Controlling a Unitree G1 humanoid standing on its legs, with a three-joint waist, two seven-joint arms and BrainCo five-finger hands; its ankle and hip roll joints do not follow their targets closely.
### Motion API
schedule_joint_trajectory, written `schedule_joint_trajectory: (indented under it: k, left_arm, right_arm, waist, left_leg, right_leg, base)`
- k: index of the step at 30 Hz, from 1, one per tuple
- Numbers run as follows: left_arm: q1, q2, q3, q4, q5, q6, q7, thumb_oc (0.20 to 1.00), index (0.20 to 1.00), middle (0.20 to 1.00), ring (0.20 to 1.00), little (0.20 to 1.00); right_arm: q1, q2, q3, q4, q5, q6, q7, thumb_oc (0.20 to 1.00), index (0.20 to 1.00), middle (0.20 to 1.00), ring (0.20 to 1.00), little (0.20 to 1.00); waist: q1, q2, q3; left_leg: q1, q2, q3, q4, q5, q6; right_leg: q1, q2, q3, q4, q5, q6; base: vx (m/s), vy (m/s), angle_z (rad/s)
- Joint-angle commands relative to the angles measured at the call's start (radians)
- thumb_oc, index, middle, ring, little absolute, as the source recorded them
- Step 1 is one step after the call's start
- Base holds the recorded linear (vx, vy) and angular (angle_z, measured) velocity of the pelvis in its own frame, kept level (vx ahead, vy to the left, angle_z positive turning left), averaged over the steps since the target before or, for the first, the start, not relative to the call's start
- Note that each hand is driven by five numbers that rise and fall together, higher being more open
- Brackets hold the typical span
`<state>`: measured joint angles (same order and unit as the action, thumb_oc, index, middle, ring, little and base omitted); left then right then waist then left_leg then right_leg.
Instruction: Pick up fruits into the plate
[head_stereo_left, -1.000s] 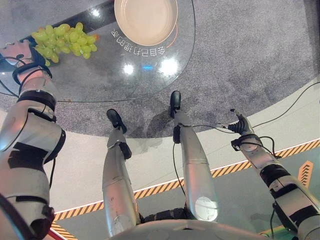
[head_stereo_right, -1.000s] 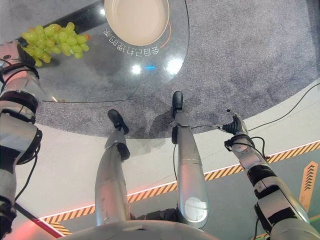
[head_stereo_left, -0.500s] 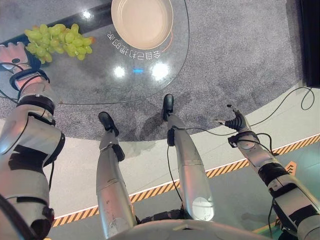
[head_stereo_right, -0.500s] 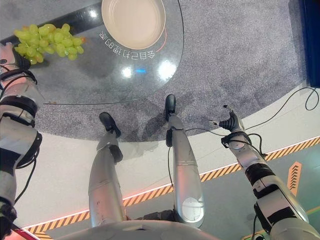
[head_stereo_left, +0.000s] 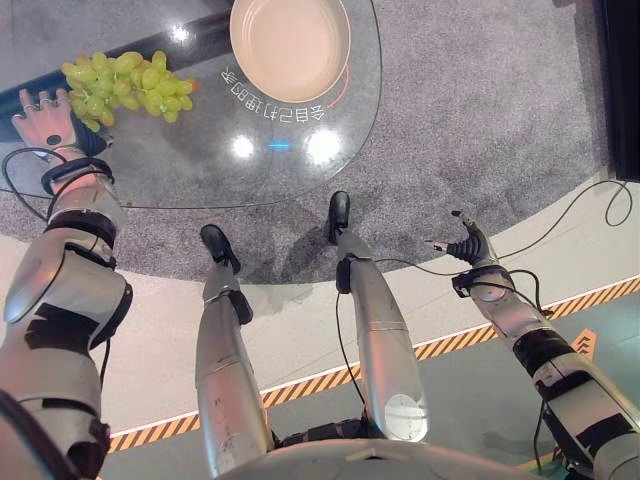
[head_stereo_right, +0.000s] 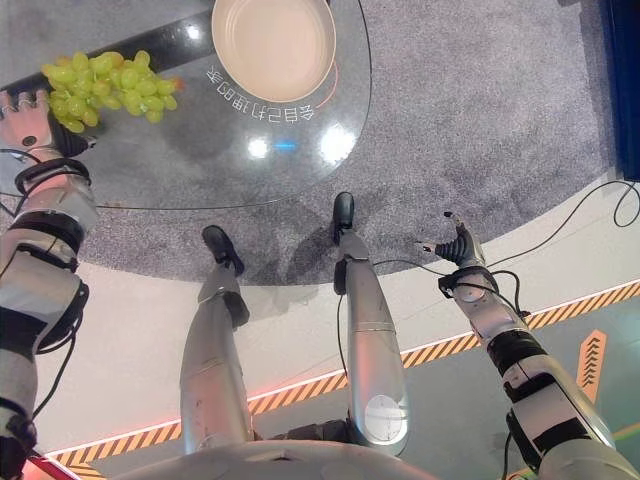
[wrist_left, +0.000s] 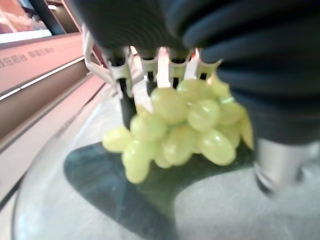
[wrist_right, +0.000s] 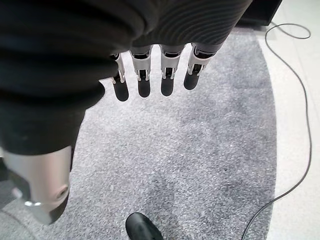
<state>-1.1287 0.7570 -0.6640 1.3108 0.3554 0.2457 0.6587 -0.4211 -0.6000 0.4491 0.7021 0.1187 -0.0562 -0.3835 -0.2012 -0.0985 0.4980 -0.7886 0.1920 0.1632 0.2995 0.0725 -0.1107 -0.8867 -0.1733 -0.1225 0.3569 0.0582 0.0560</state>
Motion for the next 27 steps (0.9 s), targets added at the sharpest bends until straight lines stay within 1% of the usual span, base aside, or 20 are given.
schedule_joint_trajectory:
  k: [1, 3, 4, 6, 9, 12, 15, 17, 18, 20, 22, 24, 25, 26, 27]
  left_arm:
    - [-0.001, 0.027, 0.108, -0.021, -0.105, -0.056, 0.154, 1.0, 1.0, 1.0, 1.0, 1.0]
    - [-0.001, 0.026, 0.126, -0.034, -0.103, -0.065, 0.182, 1.0, 1.0, 1.0, 1.0, 1.0]
    - [-0.009, 0.026, 0.137, -0.054, -0.093, -0.074, 0.214, 1.0, 1.0, 1.0, 1.0, 1.0]
    - [-0.017, 0.025, 0.149, -0.077, -0.094, -0.068, 0.239, 1.0, 1.0, 1.0, 1.0, 1.0]
    - [-0.029, 0.021, 0.165, -0.091, -0.127, -0.057, 0.272, 1.0, 1.0, 1.0, 1.0, 1.0]
    - [-0.032, 0.017, 0.184, -0.087, -0.153, -0.073, 0.315, 1.0, 1.0, 1.0, 1.0, 1.0]
    - [-0.047, 0.013, 0.195, -0.07, -0.18, -0.099, 0.35, 1.0, 1.0, 1.0, 1.0, 1.0]
    - [-0.06, 0.015, 0.198, -0.072, -0.158, -0.148, 0.369, 1.0, 1.0, 1.0, 1.0, 1.0]
    - [-0.06, 0.014, 0.198, -0.073, -0.152, -0.157, 0.367, 1.0, 1.0, 1.0, 1.0, 1.0]
    - [-0.075, 0.009, 0.182, -0.077, -0.09, -0.166, 0.35, 1.0, 1.0, 1.0, 1.0, 1.0]
    - [-0.09, 0.005, 0.146, -0.079, -0.041, -0.166, 0.312, 1.0, 1.0, 1.0, 1.0, 1.0]
    - [-0.105, 0.005, 0.115, -0.085, -0.011, -0.165, 0.263, 1.0, 1.0, 1.0, 1.0, 1.0]
    - [-0.111, 0.003, 0.096, -0.086, 0.009, -0.189, 0.234, 1.0, 1.0, 1.0, 1.0, 1.0]
    - [-0.121, 0.003, 0.079, -0.091, 0.033, -0.197, 0.19, 1.0, 1.0, 1.0, 1.0, 1.0]
    - [-0.124, 0.001, 0.065, -0.092, 0.021, -0.207, 0.171, 1.0, 1.0, 1.0, 1.0, 1.0]
  right_arm:
    - [0.073, -0.006, 0.007, -0.026, 0.009, -0.018, -0.046, 1.0, 1.0, 1.0, 1.0, 1.0]
    - [0.076, -0.003, 0.008, -0.028, 0.01, -0.017, -0.051, 1.0, 1.0, 1.0, 1.0, 1.0]
    - [0.079, 0.002, 0.01, -0.028, 0.012, -0.017, -0.058, 1.0, 1.0, 1.0, 1.0, 1.0]
    - [0.084, 0.01, 0.011, -0.033, 0.012, -0.013, -0.066, 1.0, 1.0, 1.0, 1.0, 1.0]
    - [0.088, 0.018, 0.011, -0.036, 0.012, -0.009, -0.07, 1.0, 1.0, 1.0, 1.0, 1.0]
    - [0.095, 0.024, 0.011, -0.03, 0.012, -0.014, -0.074, 1.0, 1.0, 1.0, 1.0, 1.0]
    - [0.091, 0.029, 0.015, -0.011, 0.012, -0.024, -0.077, 1.0, 1.0, 1.0, 1.0, 1.0]
    - [0.094, 0.029, 0.018, -0.003, 0.013, -0.032, -0.08, 1.0, 1.0, 1.0, 1.0, 1.0]
    - [0.095, 0.029, 0.018, -0.003, 0.013, -0.032, -0.081, 1.0, 1.0, 1.0, 1.0, 1.0]
    - [0.093, 0.032, 0.017, 0.002, 0.011, -0.035, -0.082, 1.0, 1.0, 1.0, 1.0, 1.0]
    - [0.09, 0.032, 0.018, 0.0, 0.005, -0.034, -0.081, 1.0, 1.0, 1.0, 1.0, 1.0]
    - [0.091, 0.029, 0.018, -0.014, -0.001, -0.027, -0.081, 1.0, 1.0, 1.0, 1.0, 1.0]
    - [0.09, 0.026, 0.018, -0.017, -0.005, -0.029, -0.08, 1.0, 1.0, 1.0, 1.0, 1.0]
    - [0.09, 0.023, 0.019, -0.023, -0.007, -0.027, -0.081, 1.0, 1.0, 1.0, 1.0, 1.0]
    - [0.089, 0.022, 0.018, -0.026, -0.01, -0.025, -0.081, 1.0, 1.0, 1.0, 1.0, 1.0]
  waist:
    - [0.003, -0.002, 0.022]
    - [0.005, -0.001, 0.022]
    - [0.009, -0.001, 0.022]
    - [0.012, -0.001, 0.022]
    - [0.014, -0.001, 0.022]
    - [0.014, -0.002, 0.022]
    - [0.013, -0.002, 0.022]
    - [0.011, -0.002, 0.022]
    - [0.011, -0.003, 0.022]
    - [0.008, -0.003, 0.022]
    - [0.004, -0.001, 0.022]
    - [-0.002, 0.0, 0.022]
    - [-0.006, 0.001, 0.022]
    - [-0.008, 0.002, 0.022]
    - [-0.01, 0.002, 0.022]
  left_leg:
    - [-0.031, -0.107, 0.014, 0.036, -0.086, 0.007]
    - [-0.031, -0.108, 0.013, 0.037, -0.087, 0.007]
    - [-0.032, -0.109, 0.012, 0.039, -0.089, 0.006]
    - [-0.033, -0.11, 0.009, 0.039, -0.091, 0.006]
    - [-0.03, -0.111, 0.008, 0.036, -0.092, 0.006]
    - [-0.028, -0.112, 0.007, 0.037, -0.093, 0.007]
    - [-0.028, -0.11, 0.008, 0.04, -0.094, 0.006]
    - [-0.03, -0.108, 0.009, 0.047, -0.098, 0.006]
    - [-0.03, -0.108, 0.009, 0.048, -0.099, 0.006]
    - [-0.035, -0.106, 0.012, 0.052, -0.101, 0.005]
    - [-0.039, -0.106, 0.015, 0.053, -0.1, 0.005]
    - [-0.039, -0.107, 0.019, 0.052, -0.1, 0.006]
    - [-0.039, -0.107, 0.021, 0.051, -0.101, 0.008]
    - [-0.038, -0.106, 0.024, 0.051, -0.102, 0.009]
    - [-0.04, -0.106, 0.026, 0.053, -0.103, 0.009]
  right_leg:
    - [0.055, 0.096, 0.023, -0.06, -0.065, 0.017]
    - [0.055, 0.095, 0.021, -0.058, -0.067, 0.017]
    - [0.055, 0.093, 0.019, -0.057, -0.069, 0.017]
    - [0.055, 0.092, 0.016, -0.056, -0.071, 0.017]
    - [0.057, 0.09, 0.013, -0.057, -0.073, 0.018]
    - [0.059, 0.089, 0.012, -0.058, -0.073, 0.018]
    - [0.059, 0.088, 0.012, -0.057, -0.073, 0.018]
    - [0.055, 0.086, 0.014, -0.052, -0.073, 0.017]
    - [0.055, 0.086, 0.014, -0.051, -0.074, 0.017]
    - [0.052, 0.085, 0.013, -0.05, -0.073, 0.018]
    - [0.044, 0.084, 0.017, -0.049, -0.07, 0.019]
    - [0.041, 0.085, 0.02, -0.049, -0.066, 0.02]
    - [0.038, 0.086, 0.024, -0.048, -0.065, 0.021]
    - [0.039, 0.086, 0.024, -0.049, -0.065, 0.022]
    - [0.036, 0.086, 0.026, -0.048, -0.064, 0.023]
  base:
    - [0.0, -0.03, 0.04]
    - [0.0, 0.0, 0.0]
    - [0.0, 0.0, 0.0]
    - [0.0, -0.041, 0.02]
    - [0.0, -0.021, 0.02]
    - [0.0, 0.0, 0.0]
    - [0.0, 0.0, 0.0]
    - [0.0, 0.0, 0.0]
    - [0.0, 0.0, 0.0]
    - [0.0, 0.0, 0.0]
    - [0.0, 0.0, 0.0]
    - [0.01, 0.021, 0.0]
    - [0.01, 0.049, 0.0]
    - [0.01, 0.045, -0.01]
    - [0.01, 0.046, -0.02]
